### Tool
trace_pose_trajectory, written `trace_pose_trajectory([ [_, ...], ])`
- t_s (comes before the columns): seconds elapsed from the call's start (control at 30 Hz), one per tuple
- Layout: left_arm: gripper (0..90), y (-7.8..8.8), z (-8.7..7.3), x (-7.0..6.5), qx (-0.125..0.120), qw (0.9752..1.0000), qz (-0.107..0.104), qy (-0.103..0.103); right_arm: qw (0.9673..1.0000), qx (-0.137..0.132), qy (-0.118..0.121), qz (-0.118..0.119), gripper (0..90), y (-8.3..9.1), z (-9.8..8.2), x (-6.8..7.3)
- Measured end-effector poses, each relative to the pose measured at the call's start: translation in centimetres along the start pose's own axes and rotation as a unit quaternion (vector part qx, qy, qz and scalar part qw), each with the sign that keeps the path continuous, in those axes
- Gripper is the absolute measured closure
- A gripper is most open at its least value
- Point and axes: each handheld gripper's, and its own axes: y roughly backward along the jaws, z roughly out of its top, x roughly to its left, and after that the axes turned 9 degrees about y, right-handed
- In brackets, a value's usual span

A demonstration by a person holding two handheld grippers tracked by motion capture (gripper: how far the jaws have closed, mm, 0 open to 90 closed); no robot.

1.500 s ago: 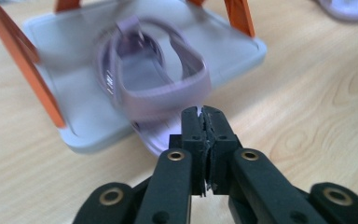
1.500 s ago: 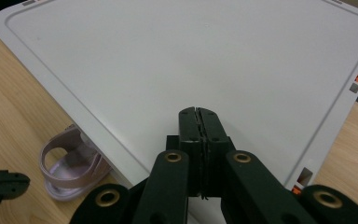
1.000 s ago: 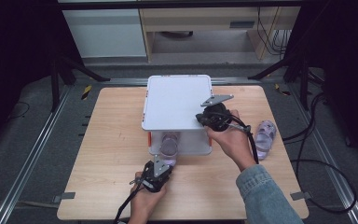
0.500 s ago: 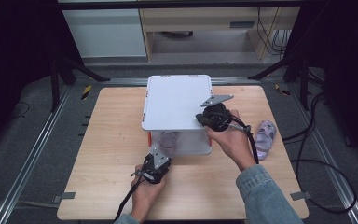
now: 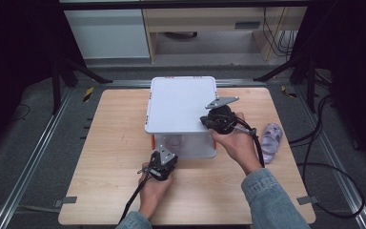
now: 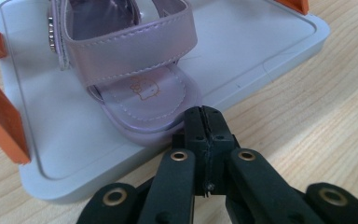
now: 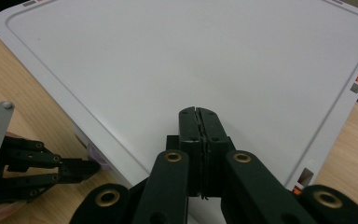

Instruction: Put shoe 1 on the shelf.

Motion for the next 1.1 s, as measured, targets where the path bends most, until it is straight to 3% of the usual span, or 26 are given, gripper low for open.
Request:
trace_pose_trajectory([
  [0.67,89.5,-0.6,0.5,0.7,-0.005,0.9997,0.005,0.022,1.0,0.0,0.0,0.0,90.0,0.0,0.0,0.0],
  [0.93,86.1,0.7,0.7,0.2,-0.015,0.9995,-0.01,0.027,1.0,0.0,0.002,-0.001,88.9,0.0,0.0,0.0],
  [1.1,84.5,2.3,0.7,-0.3,-0.012,0.9995,-0.026,0.016,0.9999,-0.009,0.005,-0.004,86.8,0.7,0.1,0.1],
])
